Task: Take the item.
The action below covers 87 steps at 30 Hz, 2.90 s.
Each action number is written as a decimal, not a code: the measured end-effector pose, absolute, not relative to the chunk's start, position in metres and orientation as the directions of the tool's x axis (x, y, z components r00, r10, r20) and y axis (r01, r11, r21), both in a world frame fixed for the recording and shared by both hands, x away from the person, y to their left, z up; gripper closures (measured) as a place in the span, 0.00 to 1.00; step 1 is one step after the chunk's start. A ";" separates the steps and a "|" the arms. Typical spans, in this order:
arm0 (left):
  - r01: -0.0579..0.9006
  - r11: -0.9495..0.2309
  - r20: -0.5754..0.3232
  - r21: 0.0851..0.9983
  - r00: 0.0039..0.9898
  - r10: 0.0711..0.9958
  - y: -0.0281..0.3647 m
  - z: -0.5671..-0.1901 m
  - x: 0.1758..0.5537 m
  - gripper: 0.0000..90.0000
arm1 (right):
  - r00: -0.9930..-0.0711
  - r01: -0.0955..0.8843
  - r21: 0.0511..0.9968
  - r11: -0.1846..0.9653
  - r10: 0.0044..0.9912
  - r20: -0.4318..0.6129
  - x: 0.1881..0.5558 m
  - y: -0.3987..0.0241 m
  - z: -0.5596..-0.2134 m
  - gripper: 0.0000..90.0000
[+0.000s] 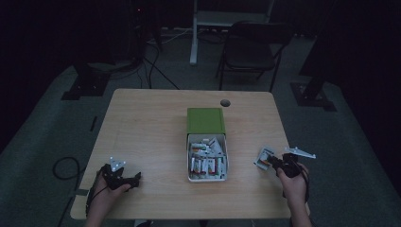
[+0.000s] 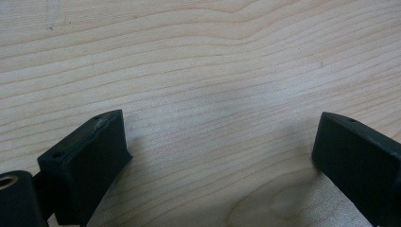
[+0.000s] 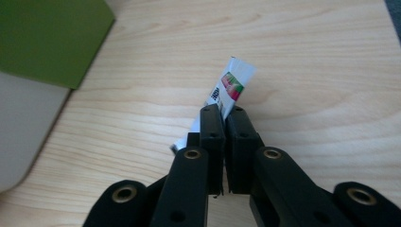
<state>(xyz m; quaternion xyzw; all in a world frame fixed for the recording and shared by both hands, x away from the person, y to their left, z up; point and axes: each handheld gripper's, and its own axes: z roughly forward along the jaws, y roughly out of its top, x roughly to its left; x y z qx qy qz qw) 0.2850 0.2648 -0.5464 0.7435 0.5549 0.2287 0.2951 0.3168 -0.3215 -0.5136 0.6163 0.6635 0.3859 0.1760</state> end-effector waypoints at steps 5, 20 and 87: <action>0.690 -0.210 0.012 0.692 0.280 0.960 0.265 -0.546 0.285 0.05 | -0.158 0.696 0.716 -0.063 0.958 0.238 0.317 -0.327 -0.522 0.93; 0.690 -0.210 0.013 0.692 0.280 0.960 0.265 -0.546 0.285 0.05 | -0.138 0.715 0.697 -0.049 0.968 0.210 0.320 -0.334 -0.535 0.74; 0.690 -0.210 0.013 0.692 0.280 0.960 0.265 -0.546 0.285 0.05 | -0.756 0.481 0.800 0.360 0.633 0.170 0.300 -0.264 -0.522 0.30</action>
